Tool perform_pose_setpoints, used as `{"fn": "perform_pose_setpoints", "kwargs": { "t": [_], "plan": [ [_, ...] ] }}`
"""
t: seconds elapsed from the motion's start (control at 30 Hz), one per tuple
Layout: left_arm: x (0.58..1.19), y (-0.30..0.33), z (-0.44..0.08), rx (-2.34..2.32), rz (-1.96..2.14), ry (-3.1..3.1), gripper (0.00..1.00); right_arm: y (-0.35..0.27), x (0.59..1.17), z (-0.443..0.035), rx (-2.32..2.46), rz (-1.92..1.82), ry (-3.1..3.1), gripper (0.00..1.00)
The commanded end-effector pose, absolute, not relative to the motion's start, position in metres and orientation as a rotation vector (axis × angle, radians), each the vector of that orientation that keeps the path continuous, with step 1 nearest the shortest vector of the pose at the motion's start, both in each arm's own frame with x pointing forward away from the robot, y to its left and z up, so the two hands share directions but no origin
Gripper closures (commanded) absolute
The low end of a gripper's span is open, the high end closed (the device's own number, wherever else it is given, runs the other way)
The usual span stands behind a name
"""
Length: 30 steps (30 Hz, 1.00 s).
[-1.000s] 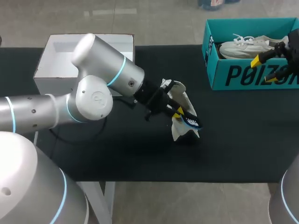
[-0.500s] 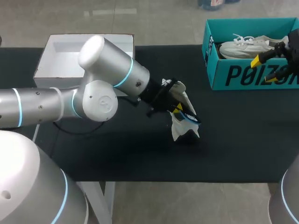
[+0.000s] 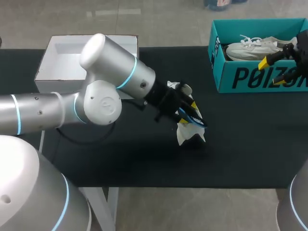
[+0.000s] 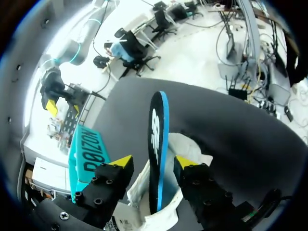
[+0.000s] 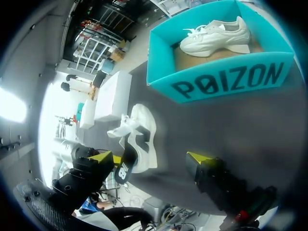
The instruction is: Take the shoe out of the shoebox, open the shoe tongue, remove and reinsert the insole, then place the shoe into the shoebox
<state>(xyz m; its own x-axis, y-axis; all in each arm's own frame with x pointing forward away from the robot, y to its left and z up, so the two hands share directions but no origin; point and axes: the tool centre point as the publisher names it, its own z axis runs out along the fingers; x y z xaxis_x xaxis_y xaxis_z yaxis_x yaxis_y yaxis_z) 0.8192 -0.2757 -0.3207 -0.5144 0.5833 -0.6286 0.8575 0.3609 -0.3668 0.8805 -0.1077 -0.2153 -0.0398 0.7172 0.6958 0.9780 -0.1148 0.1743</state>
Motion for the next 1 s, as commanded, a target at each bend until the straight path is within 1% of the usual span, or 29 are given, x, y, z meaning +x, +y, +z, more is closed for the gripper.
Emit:
{"fn": "perform_pose_setpoints", "kwargs": {
  "t": [0.03, 0.07, 0.1, 0.47, 0.9, 0.93, 0.97, 1.0],
  "plan": [
    [0.813, -0.275, -0.318, 1.277, -0.937, 2.224, 0.56, -0.108, 0.880, -0.215, -1.870, -0.947, -1.788, 0.00],
    [0.814, -0.276, -0.320, 1.281, -0.932, 2.221, 0.74, -0.108, 0.880, -0.215, -1.870, -0.947, -1.788, 0.00],
    [0.815, -0.276, -0.323, 1.282, -0.919, 2.225, 1.00, -0.108, 0.880, -0.215, -1.870, -0.947, -1.788, 0.00],
    [0.835, -0.274, -0.342, 1.313, -0.804, 2.216, 1.00, -0.108, 0.880, -0.215, -1.870, -0.947, -1.788, 0.00],
    [0.875, -0.258, -0.361, 1.254, -0.655, 2.247, 1.00, -0.108, 0.880, -0.215, -1.870, -0.947, -1.788, 0.00],
    [0.874, -0.257, -0.357, 1.245, -0.658, 2.248, 0.97, -0.108, 0.880, -0.215, -1.870, -0.947, -1.788, 0.00],
    [0.872, -0.257, -0.354, 1.237, -0.676, 2.247, 0.63, -0.108, 0.880, -0.215, -1.870, -0.947, -1.788, 0.00],
    [0.868, -0.257, -0.350, 1.231, -0.691, 2.247, 0.31, -0.108, 0.880, -0.215, -1.870, -0.947, -1.788, 0.00]
  ]
}}
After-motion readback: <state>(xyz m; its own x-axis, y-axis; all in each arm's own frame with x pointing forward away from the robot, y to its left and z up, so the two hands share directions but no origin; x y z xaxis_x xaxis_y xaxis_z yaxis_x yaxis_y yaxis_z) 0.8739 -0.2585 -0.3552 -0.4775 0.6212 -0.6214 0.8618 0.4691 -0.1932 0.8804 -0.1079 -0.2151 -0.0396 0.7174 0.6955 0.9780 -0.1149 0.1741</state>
